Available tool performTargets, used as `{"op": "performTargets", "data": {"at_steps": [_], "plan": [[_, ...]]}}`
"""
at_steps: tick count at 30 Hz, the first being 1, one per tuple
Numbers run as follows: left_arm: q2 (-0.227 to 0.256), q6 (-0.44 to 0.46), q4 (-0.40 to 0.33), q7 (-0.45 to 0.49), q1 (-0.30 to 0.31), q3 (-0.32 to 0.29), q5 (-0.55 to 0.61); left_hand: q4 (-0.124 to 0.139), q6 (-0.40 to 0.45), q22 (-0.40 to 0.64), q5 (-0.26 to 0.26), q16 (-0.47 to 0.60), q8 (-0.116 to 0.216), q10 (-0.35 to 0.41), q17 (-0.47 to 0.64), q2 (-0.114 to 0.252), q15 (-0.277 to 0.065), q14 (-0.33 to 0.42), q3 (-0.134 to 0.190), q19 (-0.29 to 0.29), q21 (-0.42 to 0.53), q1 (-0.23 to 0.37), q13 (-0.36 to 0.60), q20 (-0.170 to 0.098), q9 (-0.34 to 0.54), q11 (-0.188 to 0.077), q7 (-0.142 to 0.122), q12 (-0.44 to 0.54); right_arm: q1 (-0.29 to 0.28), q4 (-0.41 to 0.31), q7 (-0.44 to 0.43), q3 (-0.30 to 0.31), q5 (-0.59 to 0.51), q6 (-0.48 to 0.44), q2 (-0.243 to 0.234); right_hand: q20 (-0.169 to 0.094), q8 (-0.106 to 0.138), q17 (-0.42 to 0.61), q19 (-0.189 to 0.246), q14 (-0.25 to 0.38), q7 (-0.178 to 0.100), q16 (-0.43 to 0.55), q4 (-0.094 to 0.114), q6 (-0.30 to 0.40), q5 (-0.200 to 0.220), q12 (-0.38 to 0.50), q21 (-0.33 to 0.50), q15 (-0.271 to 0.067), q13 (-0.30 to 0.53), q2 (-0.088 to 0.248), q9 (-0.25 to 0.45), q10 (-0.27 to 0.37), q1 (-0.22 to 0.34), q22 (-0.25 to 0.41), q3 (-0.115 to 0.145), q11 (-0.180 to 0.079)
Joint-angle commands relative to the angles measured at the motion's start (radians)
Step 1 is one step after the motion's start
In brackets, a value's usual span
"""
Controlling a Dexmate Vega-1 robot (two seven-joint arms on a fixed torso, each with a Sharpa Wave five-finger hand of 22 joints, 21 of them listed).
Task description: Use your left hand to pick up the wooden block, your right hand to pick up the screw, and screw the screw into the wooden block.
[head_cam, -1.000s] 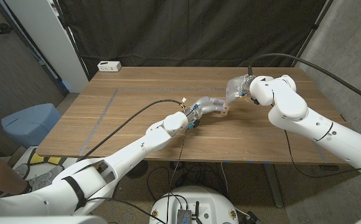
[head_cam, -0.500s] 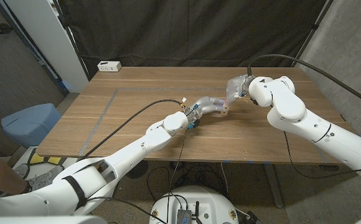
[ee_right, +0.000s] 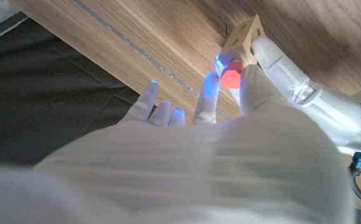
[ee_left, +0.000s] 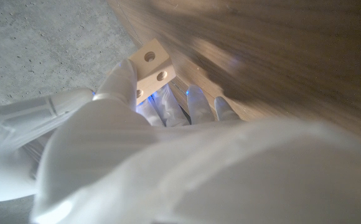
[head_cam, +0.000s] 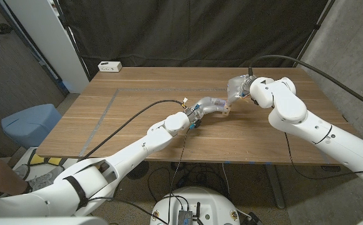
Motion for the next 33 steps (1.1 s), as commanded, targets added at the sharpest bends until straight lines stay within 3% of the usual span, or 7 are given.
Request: {"op": "performTargets", "data": {"at_steps": [1, 22, 33], "plan": [[-0.005, -0.002, 0.012, -0.004, -0.006, 0.001, -0.002, 0.024, 0.040, 0.004, 0.006, 0.002, 0.007, 0.009, 0.003, 0.009, -0.034, 0.004, 0.029, 0.007, 0.003, -0.003, 0.040, -0.001, 0.004, 0.001, 0.027, 0.009, -0.012, 0.009, -0.022, 0.008, -0.002, 0.007, 0.006, -0.005, 0.012, 0.004, 0.014, 0.012, -0.003, 0.007, -0.001, 0.021, 0.004, 0.004, 0.008, -0.006, 0.004, 0.002, 0.001, 0.016, 0.017, 0.001, 0.013, -0.003], [-0.010, -0.001, 0.025, -0.005, -0.010, 0.001, -0.007, 0.024, 0.042, 0.004, 0.007, 0.002, 0.008, 0.009, 0.002, 0.010, -0.034, 0.004, 0.031, 0.007, 0.003, -0.004, 0.040, 0.000, 0.005, 0.001, 0.029, 0.009, -0.010, 0.032, -0.054, 0.005, 0.005, 0.019, 0.017, -0.016, 0.041, 0.007, 0.032, 0.040, -0.011, 0.013, 0.007, 0.087, 0.003, 0.006, 0.009, -0.025, 0.002, 0.015, -0.005, 0.051, 0.027, 0.001, 0.031, -0.023], [-0.016, -0.009, 0.041, -0.009, -0.018, 0.002, -0.007, 0.024, 0.041, 0.004, 0.007, 0.002, 0.007, 0.009, 0.002, 0.011, -0.033, 0.003, 0.031, 0.007, 0.003, -0.005, 0.040, 0.000, 0.005, 0.002, 0.029, 0.009, -0.012, 0.037, -0.069, 0.004, 0.005, 0.013, 0.018, -0.026, 0.065, 0.008, 0.050, 0.064, -0.011, 0.017, 0.015, 0.145, 0.000, 0.009, 0.010, -0.043, 0.001, 0.022, -0.010, 0.087, 0.017, 0.001, 0.037, -0.056]]}}
